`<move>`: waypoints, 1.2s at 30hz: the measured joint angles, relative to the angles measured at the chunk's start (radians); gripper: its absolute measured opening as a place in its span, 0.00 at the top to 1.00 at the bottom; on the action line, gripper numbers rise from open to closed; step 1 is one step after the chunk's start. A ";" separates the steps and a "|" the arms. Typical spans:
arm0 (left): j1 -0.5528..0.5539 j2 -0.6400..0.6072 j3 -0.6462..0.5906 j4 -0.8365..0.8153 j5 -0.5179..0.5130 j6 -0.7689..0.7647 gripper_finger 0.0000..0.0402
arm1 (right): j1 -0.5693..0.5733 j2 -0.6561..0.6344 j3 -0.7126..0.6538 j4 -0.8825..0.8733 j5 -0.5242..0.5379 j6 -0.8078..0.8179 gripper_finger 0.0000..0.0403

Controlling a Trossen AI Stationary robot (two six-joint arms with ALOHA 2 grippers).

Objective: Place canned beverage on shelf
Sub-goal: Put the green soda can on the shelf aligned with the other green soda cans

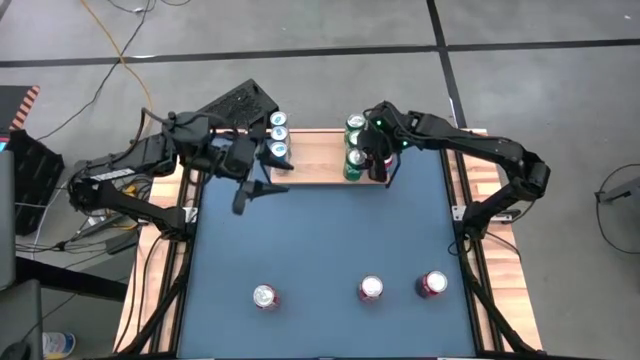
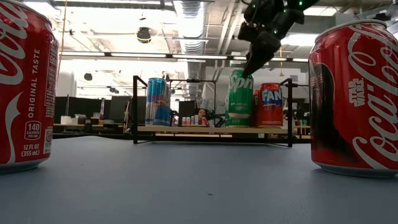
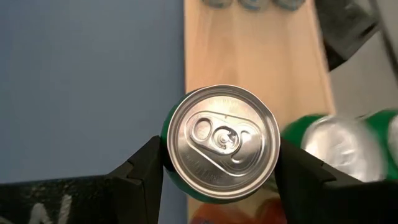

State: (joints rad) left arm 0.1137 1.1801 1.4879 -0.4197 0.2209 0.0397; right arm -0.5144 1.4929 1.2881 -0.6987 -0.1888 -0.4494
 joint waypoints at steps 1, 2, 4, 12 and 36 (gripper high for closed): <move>0.005 0.000 0.000 0.004 -0.006 0.000 0.45 | -0.002 0.000 -0.013 -0.005 -0.002 -0.002 0.44; 0.011 0.000 0.000 0.011 -0.012 -0.001 0.45 | -0.006 0.001 -0.023 -0.013 -0.002 -0.010 0.44; 0.021 0.000 0.000 0.026 -0.024 -0.002 0.45 | -0.011 0.001 -0.033 -0.011 -0.003 -0.029 0.44; 0.047 0.000 0.000 0.037 -0.026 -0.003 0.45 | -0.028 0.001 -0.057 0.006 -0.008 -0.056 0.44; 0.047 0.000 0.000 0.036 -0.026 -0.010 0.45 | -0.037 0.000 -0.068 0.053 0.014 -0.016 0.36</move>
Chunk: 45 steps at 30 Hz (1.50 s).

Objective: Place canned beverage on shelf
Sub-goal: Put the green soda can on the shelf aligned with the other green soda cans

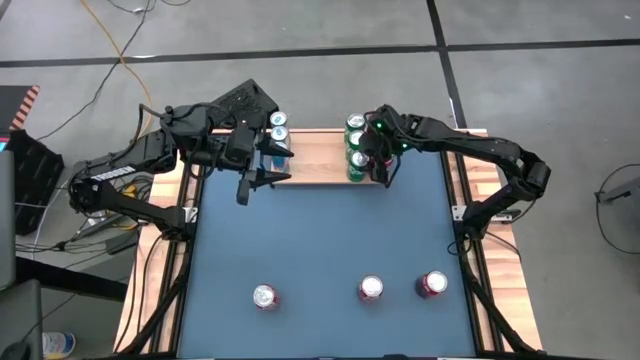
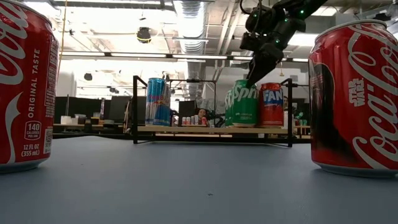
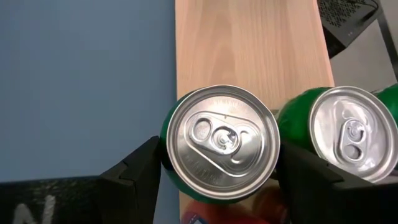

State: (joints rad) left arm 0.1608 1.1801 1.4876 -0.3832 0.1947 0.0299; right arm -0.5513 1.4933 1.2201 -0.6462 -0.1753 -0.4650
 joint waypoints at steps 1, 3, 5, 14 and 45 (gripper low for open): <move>0.000 0.000 0.000 0.000 0.000 0.000 0.45 | -0.001 0.000 0.000 -0.001 0.000 0.005 0.36; 0.000 0.000 0.000 0.000 0.000 0.000 0.45 | -0.001 0.000 0.000 -0.004 0.001 0.018 0.36; 0.000 0.000 0.000 0.000 0.000 0.000 0.45 | -0.001 0.000 0.000 -0.004 0.002 0.020 0.36; 0.000 0.000 0.000 -0.002 0.000 -0.019 0.45 | 0.000 0.000 0.000 0.001 0.014 0.041 0.33; 0.000 0.000 0.000 -0.018 0.000 -0.053 0.45 | 0.068 -0.003 0.107 -0.017 0.082 0.045 0.24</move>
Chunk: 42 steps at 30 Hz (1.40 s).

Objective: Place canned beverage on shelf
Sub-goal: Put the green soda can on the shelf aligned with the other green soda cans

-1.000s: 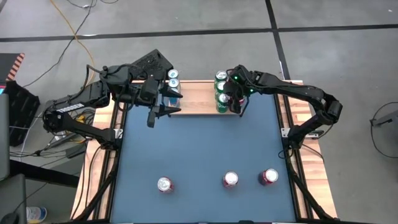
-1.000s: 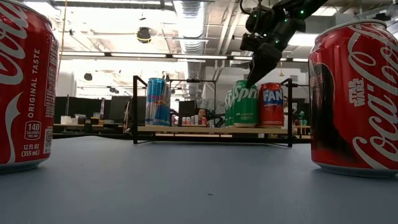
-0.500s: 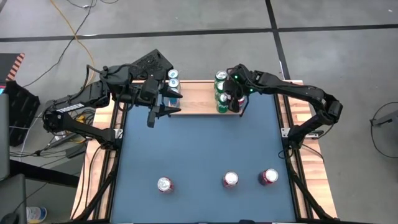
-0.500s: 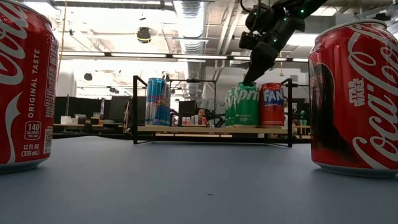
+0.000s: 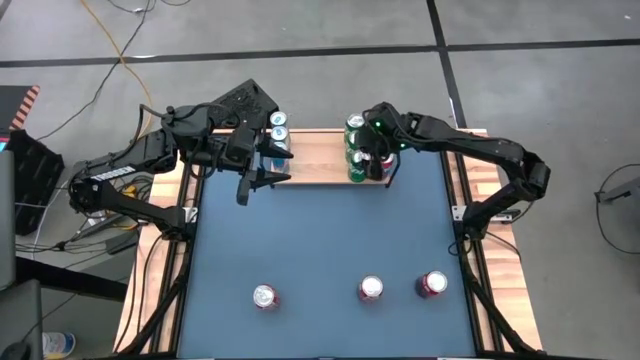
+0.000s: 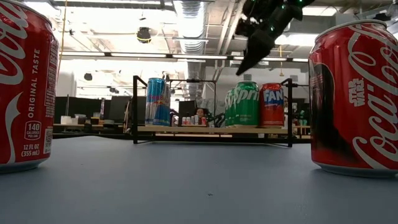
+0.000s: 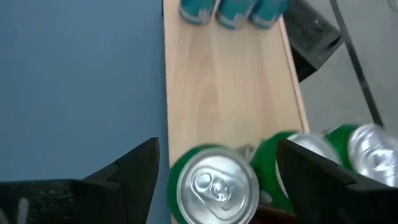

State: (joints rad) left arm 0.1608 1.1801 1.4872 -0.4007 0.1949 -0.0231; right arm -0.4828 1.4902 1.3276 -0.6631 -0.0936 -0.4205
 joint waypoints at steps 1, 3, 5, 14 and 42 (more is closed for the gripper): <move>0.000 0.000 0.000 0.000 0.000 0.000 0.45 | 0.001 0.000 0.022 -0.018 0.000 -0.004 0.24; 0.000 0.000 0.000 -0.001 0.000 0.000 0.45 | 0.024 0.000 0.068 -0.079 0.000 -0.022 0.26; 0.000 0.000 0.000 -0.007 0.000 -0.001 0.45 | 0.063 -0.004 0.103 -0.149 0.024 -0.052 0.30; -0.001 0.000 0.000 -0.028 -0.003 -0.005 0.45 | 0.144 0.003 0.108 -0.357 0.053 -0.107 0.93; -0.002 0.000 0.000 -0.035 -0.048 -0.019 0.45 | 0.102 0.087 0.108 -0.309 0.039 -0.104 1.00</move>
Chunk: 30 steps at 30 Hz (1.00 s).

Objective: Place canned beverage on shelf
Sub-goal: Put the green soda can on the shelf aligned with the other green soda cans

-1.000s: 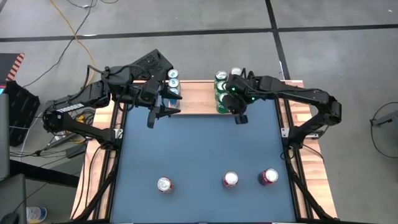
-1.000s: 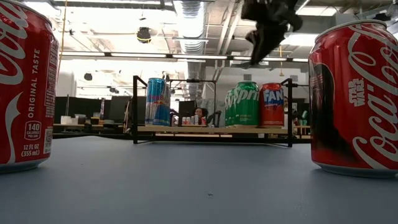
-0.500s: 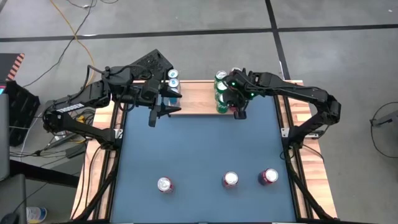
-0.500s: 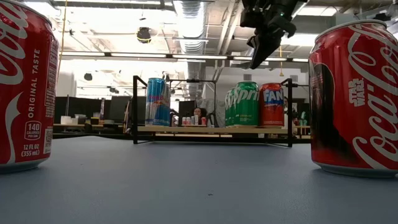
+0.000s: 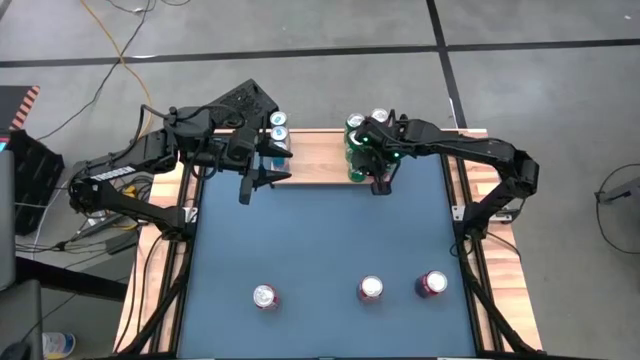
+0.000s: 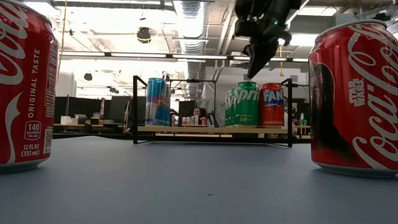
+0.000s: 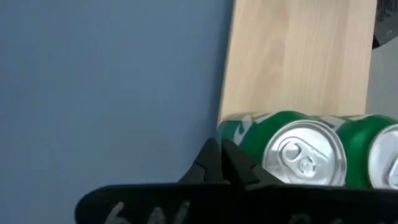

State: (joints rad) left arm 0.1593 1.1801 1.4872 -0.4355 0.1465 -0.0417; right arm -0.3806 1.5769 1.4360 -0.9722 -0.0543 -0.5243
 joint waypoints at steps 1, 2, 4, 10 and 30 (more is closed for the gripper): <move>0.000 0.000 0.000 0.000 -0.001 0.000 0.45 | -0.003 0.003 -0.002 -0.007 0.005 0.000 1.00; 0.000 0.000 0.000 0.000 -0.001 0.000 0.45 | -0.008 0.003 -0.003 -0.014 0.006 -0.001 1.00; 0.000 0.000 0.000 0.000 -0.002 0.000 0.45 | -0.015 -0.001 -0.001 -0.009 0.008 -0.007 1.00; 0.000 0.000 0.000 0.000 -0.002 0.002 0.45 | -0.035 0.000 -0.001 -0.012 0.015 -0.008 1.00; 0.000 0.000 0.000 0.000 -0.005 0.004 0.45 | -0.041 0.000 -0.001 -0.008 0.098 -0.024 1.00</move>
State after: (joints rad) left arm 0.1593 1.1801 1.4872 -0.4358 0.1417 -0.0380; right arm -0.4213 1.5772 1.4349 -0.9802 0.0441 -0.5488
